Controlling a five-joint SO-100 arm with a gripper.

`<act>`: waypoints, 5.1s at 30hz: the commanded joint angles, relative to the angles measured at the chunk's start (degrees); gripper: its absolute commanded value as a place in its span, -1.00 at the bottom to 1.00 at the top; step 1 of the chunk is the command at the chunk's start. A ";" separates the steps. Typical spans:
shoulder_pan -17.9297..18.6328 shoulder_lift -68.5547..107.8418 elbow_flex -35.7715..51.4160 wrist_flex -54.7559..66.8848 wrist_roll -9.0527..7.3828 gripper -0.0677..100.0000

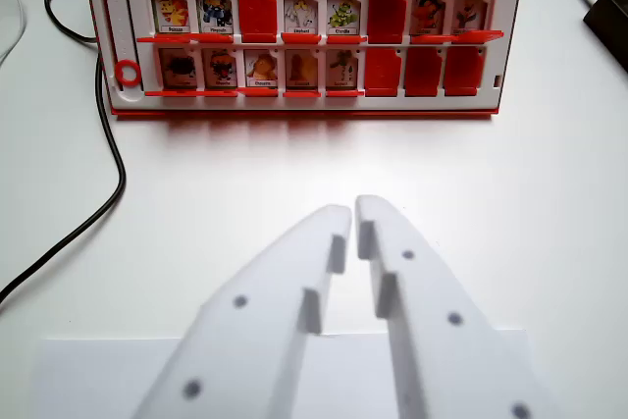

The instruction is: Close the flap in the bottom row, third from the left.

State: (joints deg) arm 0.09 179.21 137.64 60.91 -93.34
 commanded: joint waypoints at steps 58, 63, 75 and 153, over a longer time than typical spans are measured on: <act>-10.63 -82.79 -10.11 -64.95 0.00 -1.00; -10.55 -85.69 -10.63 -66.71 0.00 -1.00; -9.76 -93.43 -17.49 -66.97 0.09 -1.00; -7.21 -57.48 -7.73 -49.22 0.70 -1.00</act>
State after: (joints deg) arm -6.77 105.56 127.71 8.44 -91.67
